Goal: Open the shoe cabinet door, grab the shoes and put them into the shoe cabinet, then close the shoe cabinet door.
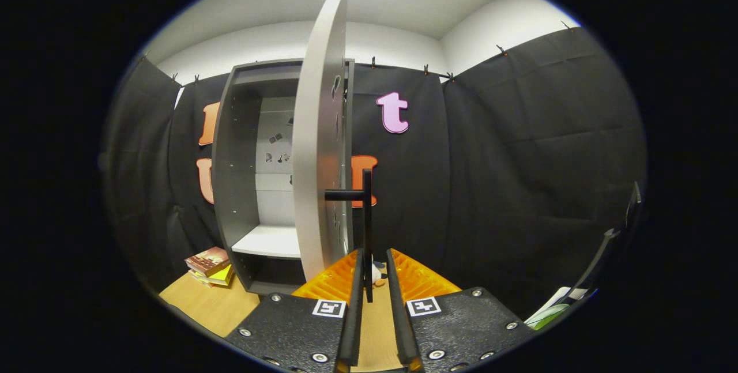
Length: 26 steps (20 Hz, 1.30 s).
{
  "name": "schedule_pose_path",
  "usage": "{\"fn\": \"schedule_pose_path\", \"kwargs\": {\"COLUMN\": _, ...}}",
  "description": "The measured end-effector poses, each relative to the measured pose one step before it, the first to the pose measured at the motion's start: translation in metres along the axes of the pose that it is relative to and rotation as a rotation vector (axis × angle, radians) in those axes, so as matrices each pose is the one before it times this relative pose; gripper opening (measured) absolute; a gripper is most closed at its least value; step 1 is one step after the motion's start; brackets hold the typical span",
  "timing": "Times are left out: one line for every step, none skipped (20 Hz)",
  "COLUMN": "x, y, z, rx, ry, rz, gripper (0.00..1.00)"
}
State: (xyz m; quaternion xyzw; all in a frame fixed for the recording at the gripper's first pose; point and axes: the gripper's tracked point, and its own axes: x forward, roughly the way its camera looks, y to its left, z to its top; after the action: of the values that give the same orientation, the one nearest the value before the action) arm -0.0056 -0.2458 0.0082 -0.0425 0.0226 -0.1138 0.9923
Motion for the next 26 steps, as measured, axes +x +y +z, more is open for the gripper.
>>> {"fn": "schedule_pose_path", "kwargs": {"x": -0.00180, "y": -0.00358, "z": 0.00067, "rx": -0.00557, "ry": -0.00500, "rz": -0.00996, "gripper": 0.25}}
{"fn": "schedule_pose_path", "kwargs": {"x": -0.00185, "y": -0.00461, "z": 0.00104, "rx": -0.00276, "ry": -0.00321, "rz": -0.01115, "gripper": 0.25}}
{"fn": "schedule_pose_path", "kwargs": {"x": -0.00195, "y": -0.00511, "z": -0.00043, "rx": -0.00007, "ry": -0.00001, "rz": -0.01211, "gripper": 0.25}}
{"fn": "schedule_pose_path", "kwargs": {"x": -0.00064, "y": -0.00564, "z": -0.00028, "rx": 0.00356, "ry": -0.00117, "rz": -0.01346, "gripper": 0.25}}
{"fn": "schedule_pose_path", "kwargs": {"x": -0.00192, "y": -0.00560, "z": 0.00124, "rx": 0.00819, "ry": -0.00241, "rz": -0.01263, "gripper": 0.25}}
{"fn": "schedule_pose_path", "kwargs": {"x": -0.00146, "y": -0.00393, "z": 0.00070, "rx": 0.00827, "ry": -0.00207, "rz": -0.00436, "gripper": 0.25}}
{"fn": "schedule_pose_path", "kwargs": {"x": -0.00204, "y": -0.00078, "z": -0.00151, "rx": 0.00128, "ry": -0.00029, "rz": -0.00150, "gripper": 0.25}}
{"fn": "schedule_pose_path", "kwargs": {"x": -0.00025, "y": -0.00155, "z": -0.00108, "rx": -0.00811, "ry": 0.00010, "rz": -0.00747, "gripper": 0.25}}
{"fn": "schedule_pose_path", "kwargs": {"x": -0.00235, "y": -0.00100, "z": 0.00142, "rx": -0.00645, "ry": -0.00125, "rz": -0.00482, "gripper": 0.26}}
{"fn": "schedule_pose_path", "kwargs": {"x": -0.00198, "y": 0.00030, "z": 0.00218, "rx": -0.00199, "ry": -0.00546, "rz": -0.00118, "gripper": 0.26}}
{"fn": "schedule_pose_path", "kwargs": {"x": -0.00328, "y": 0.00076, "z": 0.00298, "rx": 0.00070, "ry": -0.00569, "rz": 0.00031, "gripper": 0.26}}
{"fn": "schedule_pose_path", "kwargs": {"x": -0.00316, "y": 0.00177, "z": 0.00271, "rx": 0.00107, "ry": -0.00438, "rz": 0.00093, "gripper": 0.26}}
{"fn": "schedule_pose_path", "kwargs": {"x": -0.00144, "y": 0.00305, "z": 0.00064, "rx": 0.00002, "ry": -0.00185, "rz": 0.00179, "gripper": 0.26}}
{"fn": "schedule_pose_path", "kwargs": {"x": -0.00219, "y": 0.00235, "z": 0.00165, "rx": -0.00041, "ry": -0.00218, "rz": 0.00073, "gripper": 0.26}}
{"fn": "schedule_pose_path", "kwargs": {"x": -0.00221, "y": 0.00186, "z": 0.00293, "rx": 0.00070, "ry": -0.00310, "rz": 0.00095, "gripper": 0.26}}
{"fn": "schedule_pose_path", "kwargs": {"x": -0.00349, "y": 0.00303, "z": 0.00288, "rx": 0.00192, "ry": -0.00540, "rz": 0.00132, "gripper": 0.26}}
{"fn": "schedule_pose_path", "kwargs": {"x": -0.00332, "y": 0.00364, "z": 0.00240, "rx": 0.00183, "ry": -0.00407, "rz": 0.00190, "gripper": 0.26}}
{"fn": "schedule_pose_path", "kwargs": {"x": -0.00327, "y": 0.00403, "z": 0.00319, "rx": -0.00040, "ry": -0.00483, "rz": 0.00163, "gripper": 0.26}}
{"fn": "schedule_pose_path", "kwargs": {"x": -0.00303, "y": 0.00457, "z": 0.00119, "rx": 0.00049, "ry": -0.00297, "rz": 0.00359, "gripper": 0.26}}
{"fn": "schedule_pose_path", "kwargs": {"x": -0.00292, "y": 0.00594, "z": 0.00189, "rx": 0.00239, "ry": -0.00158, "rz": 0.00490, "gripper": 0.26}}
{"fn": "schedule_pose_path", "kwargs": {"x": -0.00353, "y": 0.00574, "z": 0.00024, "rx": 0.00338, "ry": 0.00026, "rz": 0.00519, "gripper": 0.26}}
{"fn": "schedule_pose_path", "kwargs": {"x": -0.00316, "y": 0.00815, "z": 0.00041, "rx": 0.00264, "ry": 0.00146, "rz": 0.00832, "gripper": 0.26}}
{"fn": "schedule_pose_path", "kwargs": {"x": -0.00199, "y": 0.00975, "z": -0.00078, "rx": 0.00151, "ry": 0.00234, "rz": 0.00928, "gripper": 0.27}}
{"fn": "schedule_pose_path", "kwargs": {"x": -0.00218, "y": 0.01208, "z": -0.00008, "rx": -0.00024, "ry": 0.00065, "rz": 0.01179, "gripper": 0.28}}
{"fn": "schedule_pose_path", "kwargs": {"x": -0.00221, "y": 0.01209, "z": -0.00038, "rx": -0.00067, "ry": 0.00075, "rz": 0.01391, "gripper": 0.30}}
{"fn": "schedule_pose_path", "kwargs": {"x": -0.00155, "y": 0.01279, "z": 0.00045, "rx": -0.00252, "ry": -0.00014, "rz": 0.01375, "gripper": 0.32}}
